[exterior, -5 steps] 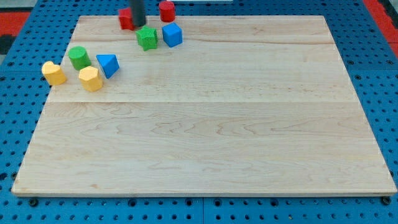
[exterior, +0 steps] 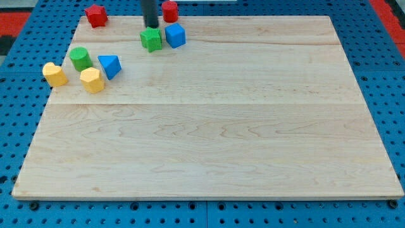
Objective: Move the green star below the green star
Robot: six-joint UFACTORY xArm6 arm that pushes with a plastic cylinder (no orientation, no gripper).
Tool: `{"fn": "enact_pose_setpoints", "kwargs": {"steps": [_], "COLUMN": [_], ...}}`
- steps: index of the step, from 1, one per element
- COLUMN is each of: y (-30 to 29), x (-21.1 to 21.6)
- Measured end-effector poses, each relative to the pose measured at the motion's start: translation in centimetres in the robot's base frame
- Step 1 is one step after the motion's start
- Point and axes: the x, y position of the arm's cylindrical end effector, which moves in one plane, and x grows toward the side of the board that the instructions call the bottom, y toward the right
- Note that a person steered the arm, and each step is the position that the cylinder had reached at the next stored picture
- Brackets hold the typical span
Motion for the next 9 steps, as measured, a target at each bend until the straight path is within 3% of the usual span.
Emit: {"fn": "enact_pose_setpoints", "kwargs": {"steps": [1, 3, 6, 7, 8, 9], "y": [8.1, 8.9, -9.5, -5.7, -11.5, -12.0], "x": [0.7, 7.5, 1.6, 7.2, 7.4, 4.7]}}
